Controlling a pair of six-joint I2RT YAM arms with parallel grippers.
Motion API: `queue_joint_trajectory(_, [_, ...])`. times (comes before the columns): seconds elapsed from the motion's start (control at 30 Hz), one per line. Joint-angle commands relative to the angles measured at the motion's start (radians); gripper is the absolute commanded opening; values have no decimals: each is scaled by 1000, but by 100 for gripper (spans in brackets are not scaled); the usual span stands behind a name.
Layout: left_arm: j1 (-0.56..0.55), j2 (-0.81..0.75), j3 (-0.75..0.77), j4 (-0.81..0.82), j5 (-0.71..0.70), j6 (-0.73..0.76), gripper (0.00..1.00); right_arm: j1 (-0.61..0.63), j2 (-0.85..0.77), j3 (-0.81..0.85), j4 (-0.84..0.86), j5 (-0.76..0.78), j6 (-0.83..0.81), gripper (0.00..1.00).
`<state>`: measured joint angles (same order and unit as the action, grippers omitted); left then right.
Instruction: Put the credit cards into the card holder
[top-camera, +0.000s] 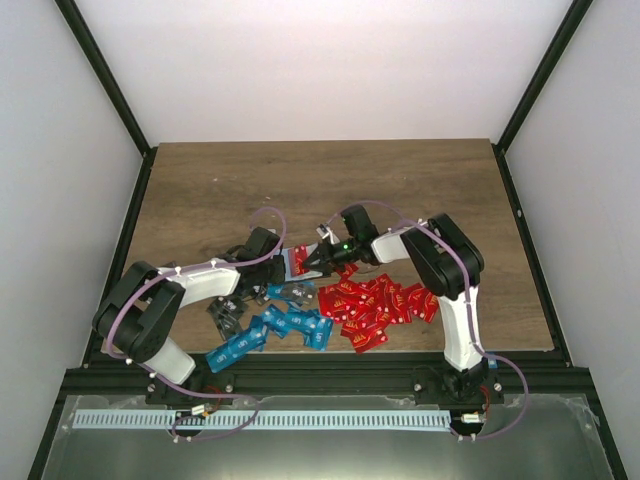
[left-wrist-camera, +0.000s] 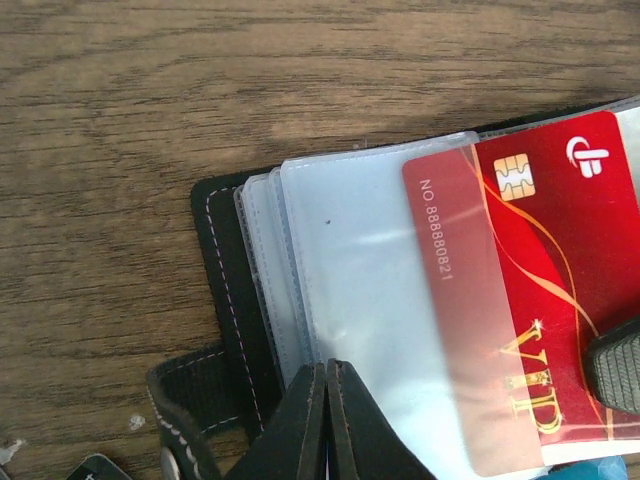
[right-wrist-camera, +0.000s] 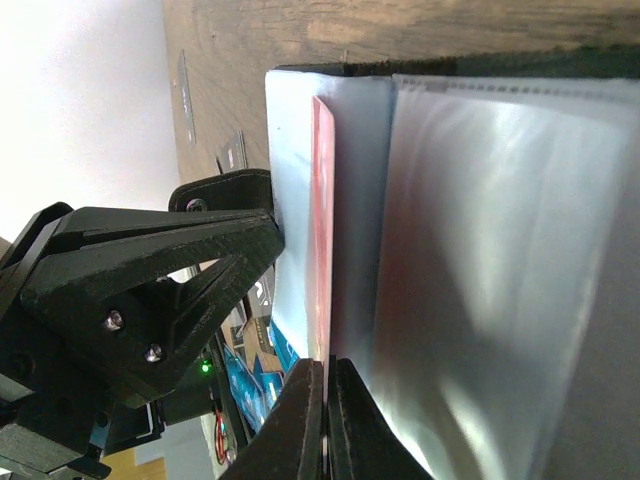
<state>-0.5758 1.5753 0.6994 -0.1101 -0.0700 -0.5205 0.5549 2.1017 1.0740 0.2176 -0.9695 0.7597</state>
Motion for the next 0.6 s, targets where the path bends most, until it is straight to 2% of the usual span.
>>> queue_joint_trajectory(0.0, [3,14,-26,-17,9,0,4,18,26,42,-23,-16,-8,1])
queue_joint_trajectory(0.57, [3,-1,-40,-7,19,0,4,60,66,89,-13,-21,17,1])
